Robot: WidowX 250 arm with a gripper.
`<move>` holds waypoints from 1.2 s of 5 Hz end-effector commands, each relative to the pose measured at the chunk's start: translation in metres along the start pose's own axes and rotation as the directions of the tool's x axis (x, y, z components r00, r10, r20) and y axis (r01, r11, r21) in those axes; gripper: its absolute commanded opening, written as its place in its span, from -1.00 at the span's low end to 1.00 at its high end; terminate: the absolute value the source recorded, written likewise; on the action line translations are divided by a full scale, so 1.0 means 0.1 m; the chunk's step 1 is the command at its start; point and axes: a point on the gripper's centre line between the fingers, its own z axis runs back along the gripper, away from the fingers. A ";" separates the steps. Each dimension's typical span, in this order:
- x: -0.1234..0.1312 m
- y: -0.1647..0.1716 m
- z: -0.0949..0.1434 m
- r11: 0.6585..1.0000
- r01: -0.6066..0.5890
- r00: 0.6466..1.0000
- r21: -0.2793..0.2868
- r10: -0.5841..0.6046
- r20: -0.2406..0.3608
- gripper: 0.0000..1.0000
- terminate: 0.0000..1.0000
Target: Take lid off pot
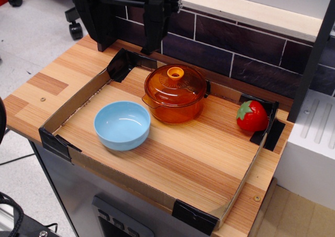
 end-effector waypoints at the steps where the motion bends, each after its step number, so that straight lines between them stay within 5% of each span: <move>1: 0.00 0.00 0.00 1.000 0.000 1.000 0.000 0.000 0.000 1.00 -1.00; 6: 0.79 -0.04 -0.67 0.994 -0.111 0.993 0.007 0.111 -0.033 1.00 -1.00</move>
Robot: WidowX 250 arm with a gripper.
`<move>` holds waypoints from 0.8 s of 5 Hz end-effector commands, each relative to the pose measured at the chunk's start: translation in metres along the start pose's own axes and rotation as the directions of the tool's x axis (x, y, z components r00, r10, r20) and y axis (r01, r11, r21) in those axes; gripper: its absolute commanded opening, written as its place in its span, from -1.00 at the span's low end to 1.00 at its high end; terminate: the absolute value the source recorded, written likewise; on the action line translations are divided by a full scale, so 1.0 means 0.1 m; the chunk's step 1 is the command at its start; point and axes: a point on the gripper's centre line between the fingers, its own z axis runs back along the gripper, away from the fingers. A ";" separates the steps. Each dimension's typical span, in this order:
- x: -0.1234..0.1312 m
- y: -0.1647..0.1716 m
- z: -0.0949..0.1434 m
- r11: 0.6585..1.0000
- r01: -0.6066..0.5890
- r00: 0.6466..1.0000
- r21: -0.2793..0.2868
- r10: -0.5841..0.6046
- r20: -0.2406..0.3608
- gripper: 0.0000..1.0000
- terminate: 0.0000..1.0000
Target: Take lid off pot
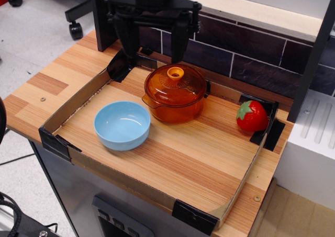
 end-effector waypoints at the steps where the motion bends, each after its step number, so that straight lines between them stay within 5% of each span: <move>1: 0.25 -0.07 -0.06 0.998 -0.054 0.994 -0.013 0.055 0.090 1.00 -1.00; 4: 0.32 -0.21 -0.31 0.999 -0.052 0.993 0.000 0.052 0.103 1.00 -1.00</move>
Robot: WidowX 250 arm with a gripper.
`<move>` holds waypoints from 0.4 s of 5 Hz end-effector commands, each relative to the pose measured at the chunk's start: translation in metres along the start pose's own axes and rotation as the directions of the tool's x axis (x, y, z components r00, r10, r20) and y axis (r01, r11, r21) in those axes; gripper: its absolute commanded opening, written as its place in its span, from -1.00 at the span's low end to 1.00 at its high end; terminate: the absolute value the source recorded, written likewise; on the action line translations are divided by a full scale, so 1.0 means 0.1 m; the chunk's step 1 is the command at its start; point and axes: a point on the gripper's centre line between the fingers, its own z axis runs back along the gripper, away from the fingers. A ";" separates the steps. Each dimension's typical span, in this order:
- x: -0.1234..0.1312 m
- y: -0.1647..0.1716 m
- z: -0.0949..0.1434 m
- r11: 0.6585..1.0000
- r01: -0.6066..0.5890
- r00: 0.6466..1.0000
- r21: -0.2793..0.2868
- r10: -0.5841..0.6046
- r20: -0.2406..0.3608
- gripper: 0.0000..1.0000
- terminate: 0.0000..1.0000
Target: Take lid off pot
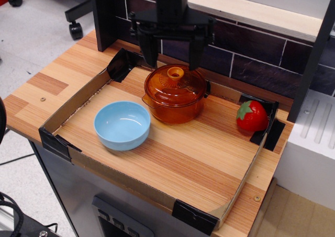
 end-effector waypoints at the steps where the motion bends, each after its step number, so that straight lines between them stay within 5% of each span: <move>1: 0.07 -0.06 -0.05 1.000 -0.011 1.000 0.023 0.011 0.021 1.00 -1.00; 2: 0.09 -0.05 -0.06 1.000 -0.022 1.000 0.022 0.021 0.020 1.00 -1.00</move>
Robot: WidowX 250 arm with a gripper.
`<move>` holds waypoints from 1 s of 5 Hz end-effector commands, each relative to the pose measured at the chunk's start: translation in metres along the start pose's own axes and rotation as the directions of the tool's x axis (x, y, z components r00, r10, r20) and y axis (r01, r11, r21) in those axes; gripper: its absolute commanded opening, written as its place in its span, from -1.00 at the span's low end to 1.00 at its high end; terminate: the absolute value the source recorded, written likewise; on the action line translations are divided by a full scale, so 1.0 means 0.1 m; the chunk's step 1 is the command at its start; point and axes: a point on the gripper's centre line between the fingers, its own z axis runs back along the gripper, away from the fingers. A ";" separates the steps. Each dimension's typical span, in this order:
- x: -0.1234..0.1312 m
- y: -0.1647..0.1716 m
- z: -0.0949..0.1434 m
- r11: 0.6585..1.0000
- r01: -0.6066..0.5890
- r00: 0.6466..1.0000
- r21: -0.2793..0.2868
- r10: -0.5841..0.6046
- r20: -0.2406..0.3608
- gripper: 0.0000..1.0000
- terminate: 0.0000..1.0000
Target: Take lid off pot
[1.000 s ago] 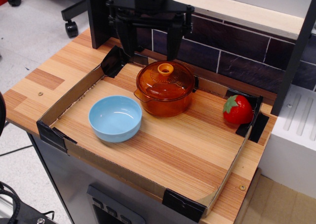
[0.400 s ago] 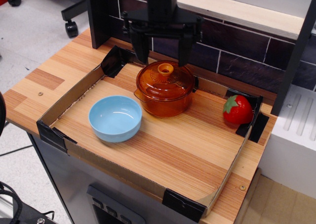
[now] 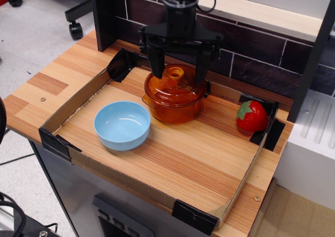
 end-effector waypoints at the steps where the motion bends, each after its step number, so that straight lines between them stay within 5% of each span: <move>1: 0.12 0.00 0.10 1.000 -0.021 0.999 -0.014 0.021 0.032 1.00 -1.00; 3: 0.13 0.00 0.05 1.000 -0.026 0.999 -0.002 0.026 0.043 1.00 -1.00; 4: 0.13 0.02 0.05 1.000 -0.029 0.998 -0.002 0.029 0.052 -1.00 -1.00; 5: 0.12 0.07 0.10 0.999 -0.043 0.997 0.009 0.042 0.063 -1.00 -1.00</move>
